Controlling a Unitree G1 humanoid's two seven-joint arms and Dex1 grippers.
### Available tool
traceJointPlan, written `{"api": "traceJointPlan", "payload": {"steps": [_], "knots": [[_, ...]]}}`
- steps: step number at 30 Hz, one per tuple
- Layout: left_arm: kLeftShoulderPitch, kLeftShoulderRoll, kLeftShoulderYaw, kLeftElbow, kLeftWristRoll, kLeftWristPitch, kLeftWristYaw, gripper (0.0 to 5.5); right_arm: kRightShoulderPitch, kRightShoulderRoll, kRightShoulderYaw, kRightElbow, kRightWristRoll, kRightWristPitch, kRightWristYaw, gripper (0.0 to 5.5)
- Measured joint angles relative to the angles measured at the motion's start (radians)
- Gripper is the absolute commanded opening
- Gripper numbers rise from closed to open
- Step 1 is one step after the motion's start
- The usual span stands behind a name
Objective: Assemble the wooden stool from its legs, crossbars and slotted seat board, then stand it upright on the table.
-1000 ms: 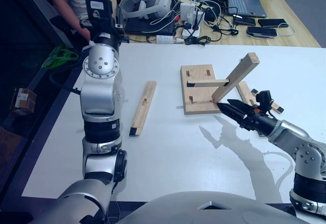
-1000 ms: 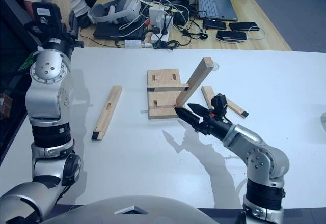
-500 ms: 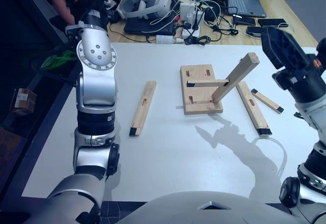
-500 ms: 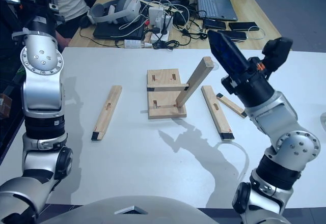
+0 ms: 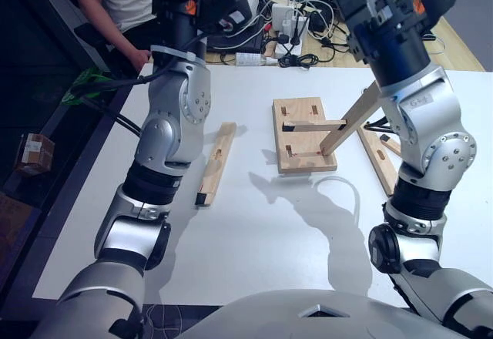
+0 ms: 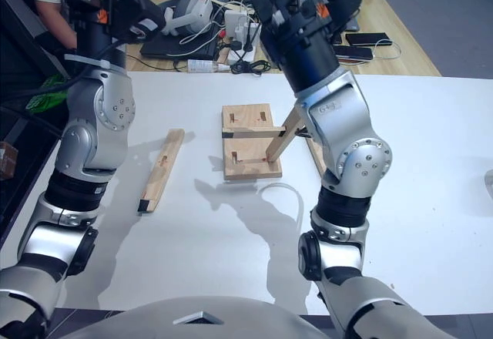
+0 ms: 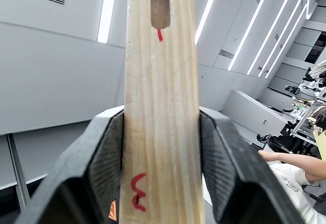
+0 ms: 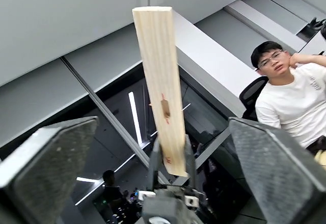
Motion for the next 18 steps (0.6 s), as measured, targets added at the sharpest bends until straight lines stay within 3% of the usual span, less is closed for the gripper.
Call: {"api": "traceJointPlan", "payload": {"steps": [6, 14, 18], "knots": [[0.018, -0.006, -0.032, 0.002, 0.090, -0.063, 0.037, 2.05, -0.086, 0.093, 0.052, 0.096, -0.023, -0.015, -0.032, 5.36], [0.068, -0.020, -0.058, 0.001, 0.172, -0.113, 0.064, 2.05, -0.162, 0.118, 0.022, 0.198, -0.089, -0.051, -0.030, 5.36], [0.075, -0.033, -0.058, 0.001, 0.191, -0.127, 0.070, 2.05, -0.180, 0.125, 0.001, 0.220, -0.113, -0.055, -0.030, 4.67]]}}
